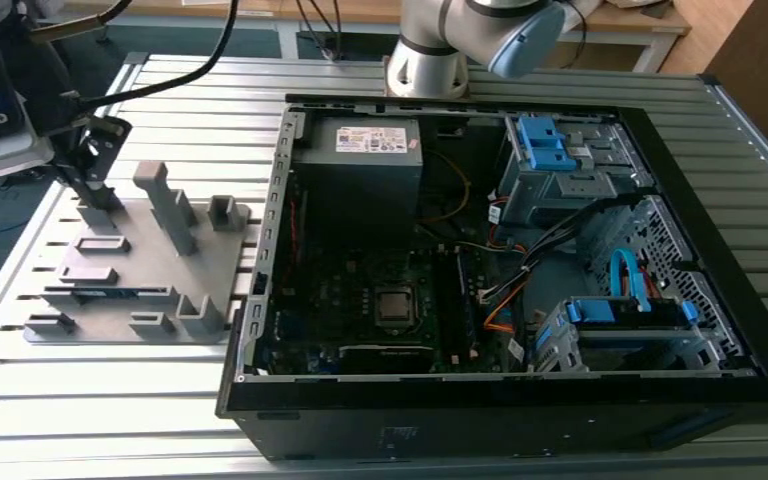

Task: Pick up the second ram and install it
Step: 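Reach for the second ram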

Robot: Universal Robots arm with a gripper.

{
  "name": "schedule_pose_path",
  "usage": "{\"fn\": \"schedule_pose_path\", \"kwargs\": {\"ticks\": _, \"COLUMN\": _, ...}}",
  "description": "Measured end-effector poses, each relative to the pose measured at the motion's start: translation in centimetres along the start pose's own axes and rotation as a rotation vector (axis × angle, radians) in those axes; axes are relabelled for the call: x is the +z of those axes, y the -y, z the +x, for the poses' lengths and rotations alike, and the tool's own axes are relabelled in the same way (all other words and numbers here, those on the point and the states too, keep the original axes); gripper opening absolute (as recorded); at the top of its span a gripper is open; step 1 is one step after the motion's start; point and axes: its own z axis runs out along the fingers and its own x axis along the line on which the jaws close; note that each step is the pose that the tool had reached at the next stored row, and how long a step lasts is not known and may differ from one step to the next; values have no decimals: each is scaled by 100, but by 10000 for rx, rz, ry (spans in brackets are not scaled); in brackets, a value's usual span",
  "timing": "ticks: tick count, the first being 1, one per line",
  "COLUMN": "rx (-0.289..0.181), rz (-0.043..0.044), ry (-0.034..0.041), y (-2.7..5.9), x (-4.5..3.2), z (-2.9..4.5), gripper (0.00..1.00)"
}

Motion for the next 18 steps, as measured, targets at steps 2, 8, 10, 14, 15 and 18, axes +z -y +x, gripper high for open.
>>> {"fn": "schedule_pose_path", "kwargs": {"ticks": 2, "rx": 0, "rz": 0, "ry": 0, "y": 3, "x": 33, "z": 14, "gripper": 10}}
{"fn": "schedule_pose_path", "kwargs": {"ticks": 8, "rx": 0, "rz": 0, "ry": 0, "y": 11, "x": 138, "z": 50, "gripper": 10}}
{"fn": "schedule_pose_path", "kwargs": {"ticks": 10, "rx": 0, "rz": 0, "ry": 0, "y": 14, "x": 170, "z": 61, "gripper": 10}}
{"fn": "schedule_pose_path", "kwargs": {"ticks": 14, "rx": 0, "rz": 0, "ry": 0, "y": 19, "x": 230, "z": 85, "gripper": 10}}
{"fn": "schedule_pose_path", "kwargs": {"ticks": 15, "rx": -1, "rz": 0, "ry": 0, "y": 20, "x": 246, "z": 90, "gripper": 10}}
{"fn": "schedule_pose_path", "kwargs": {"ticks": 18, "rx": 0, "rz": 0, "ry": 0, "y": 23, "x": 292, "z": 105, "gripper": 10}}
